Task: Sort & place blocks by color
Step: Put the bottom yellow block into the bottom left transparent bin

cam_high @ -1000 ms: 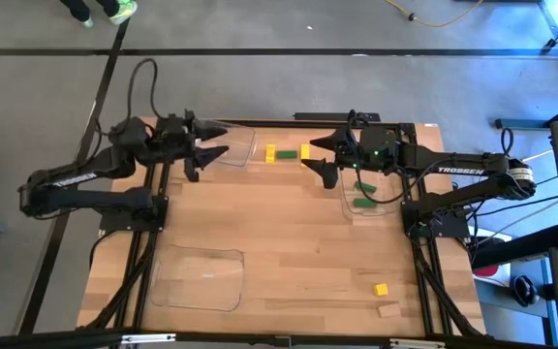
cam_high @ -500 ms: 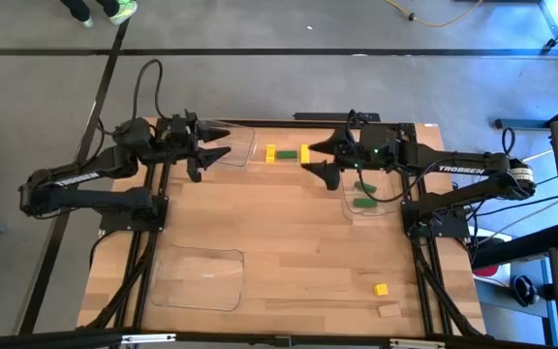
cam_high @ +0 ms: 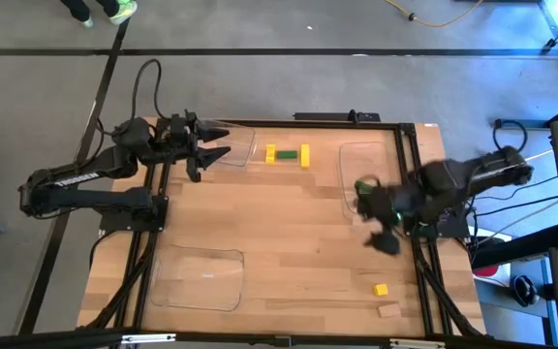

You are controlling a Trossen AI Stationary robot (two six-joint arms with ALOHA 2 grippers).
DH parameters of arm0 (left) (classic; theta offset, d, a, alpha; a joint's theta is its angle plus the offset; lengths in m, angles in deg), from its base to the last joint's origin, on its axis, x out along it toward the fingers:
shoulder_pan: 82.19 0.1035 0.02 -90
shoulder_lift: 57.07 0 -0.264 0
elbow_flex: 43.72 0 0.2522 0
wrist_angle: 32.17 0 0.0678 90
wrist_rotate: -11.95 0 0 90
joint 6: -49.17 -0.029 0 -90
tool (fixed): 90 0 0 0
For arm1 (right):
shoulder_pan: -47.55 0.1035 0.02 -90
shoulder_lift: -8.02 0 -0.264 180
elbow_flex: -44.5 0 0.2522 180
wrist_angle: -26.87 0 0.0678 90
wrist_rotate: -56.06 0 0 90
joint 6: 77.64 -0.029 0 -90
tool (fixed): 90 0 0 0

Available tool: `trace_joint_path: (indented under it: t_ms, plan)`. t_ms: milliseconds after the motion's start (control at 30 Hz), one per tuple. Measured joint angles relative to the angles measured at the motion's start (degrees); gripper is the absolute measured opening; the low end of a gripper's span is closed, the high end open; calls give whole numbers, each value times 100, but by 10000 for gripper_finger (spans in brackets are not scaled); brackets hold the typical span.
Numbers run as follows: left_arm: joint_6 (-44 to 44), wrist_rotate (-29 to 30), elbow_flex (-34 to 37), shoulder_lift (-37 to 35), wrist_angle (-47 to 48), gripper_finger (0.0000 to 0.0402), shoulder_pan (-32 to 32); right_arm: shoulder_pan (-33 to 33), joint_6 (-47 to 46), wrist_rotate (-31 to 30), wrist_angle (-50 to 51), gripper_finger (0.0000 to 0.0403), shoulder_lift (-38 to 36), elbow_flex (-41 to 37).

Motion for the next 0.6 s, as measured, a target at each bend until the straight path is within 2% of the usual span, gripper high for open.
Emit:
trace_joint_path:
  t_ms: [167, 300, 600]
  plan:
    - [0, 0, 0, -1, 0, 241, 0, 1316, -513, -3, -8, 357, 340, -482]
    - [0, 2, 0, -2, -7, 241, 0, 2045, -571, -6, -87, 357, 918, -755]
    - [0, 4, 0, -9, -79, 241, 0, 2797, -1070, 57, -988, 357, 2164, -1149]
